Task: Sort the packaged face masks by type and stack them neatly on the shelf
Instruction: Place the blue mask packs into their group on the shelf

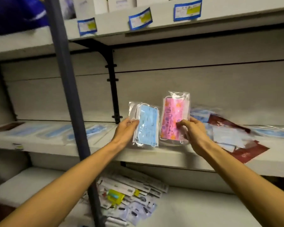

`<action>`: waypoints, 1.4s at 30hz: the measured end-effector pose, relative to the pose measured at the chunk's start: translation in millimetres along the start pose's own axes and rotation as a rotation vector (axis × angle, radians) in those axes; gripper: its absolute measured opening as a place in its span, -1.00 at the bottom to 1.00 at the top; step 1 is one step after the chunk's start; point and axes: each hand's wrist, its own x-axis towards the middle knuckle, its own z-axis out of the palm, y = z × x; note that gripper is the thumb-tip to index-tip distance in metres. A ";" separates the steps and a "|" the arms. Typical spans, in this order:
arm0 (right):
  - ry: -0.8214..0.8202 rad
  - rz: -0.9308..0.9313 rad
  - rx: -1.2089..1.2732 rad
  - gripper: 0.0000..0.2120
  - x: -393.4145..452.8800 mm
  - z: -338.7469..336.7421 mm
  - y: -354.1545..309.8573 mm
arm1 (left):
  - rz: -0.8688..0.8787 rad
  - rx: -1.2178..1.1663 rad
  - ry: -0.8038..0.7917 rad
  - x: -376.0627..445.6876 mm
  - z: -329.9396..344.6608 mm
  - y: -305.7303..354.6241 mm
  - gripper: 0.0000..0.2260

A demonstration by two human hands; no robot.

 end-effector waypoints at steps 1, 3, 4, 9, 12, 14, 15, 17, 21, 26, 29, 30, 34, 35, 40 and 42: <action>-0.003 0.000 -0.013 -0.89 -9.2 21.8 5.3 | 0.011 0.006 -0.012 -9.4 -20.5 -6.4 -0.72; -0.010 0.009 -0.004 -0.89 -26.2 64.2 17.0 | 0.037 0.009 -0.023 -24.4 -61.0 -23.0 -0.82; -0.012 0.016 0.009 -0.89 -34.3 84.5 23.3 | 0.047 0.022 -0.010 -30.1 -81.1 -32.4 -0.87; -0.085 0.025 0.028 -0.84 -71.5 185.4 53.3 | 0.071 0.118 0.115 -46.5 -180.0 -83.5 -0.90; -0.185 -0.048 -0.046 -0.83 -90.0 245.3 67.3 | 0.064 0.147 0.183 -47.6 -234.0 -111.6 -0.86; -0.249 -0.095 -0.071 -0.83 -99.4 282.7 77.3 | 0.061 0.161 0.238 -44.3 -266.5 -128.7 -0.87; -0.288 -0.115 -0.091 -0.82 -104.5 300.5 81.8 | 0.048 0.160 0.262 -42.2 -281.1 -136.7 -0.88; -0.361 -0.159 -0.135 -0.79 -111.5 334.0 93.5 | 0.018 0.149 0.308 -36.7 -308.0 -151.9 -0.89; -0.375 -0.187 -0.136 -0.74 -105.2 390.2 112.1 | -0.019 0.159 0.381 -17.4 -354.9 -178.0 -0.95; -0.298 -0.175 -0.108 -0.64 -69.0 452.4 125.1 | -0.040 0.291 0.344 27.8 -411.3 -187.2 -0.90; -0.273 -0.205 -0.123 -0.60 -47.0 476.1 133.3 | -0.028 0.303 0.333 65.3 -433.1 -190.7 -0.87; -0.259 -0.221 -0.133 -0.58 -40.6 480.7 135.6 | -0.005 0.305 0.334 77.1 -437.1 -192.8 -0.88; -0.167 -0.239 -0.215 -0.51 -18.1 486.3 140.3 | 0.044 0.297 0.283 118.3 -437.4 -203.2 -0.91; -0.139 -0.251 -0.255 -0.50 -12.7 485.0 141.0 | 0.060 0.300 0.270 128.6 -435.4 -205.5 -0.94; -0.032 -0.268 -0.416 -0.51 11.5 474.9 145.9 | 0.054 0.362 0.254 174.7 -432.5 -219.8 -0.92; 0.008 -0.248 -0.459 -0.49 15.9 471.8 149.0 | 0.054 0.477 0.245 187.8 -435.0 -228.1 -0.92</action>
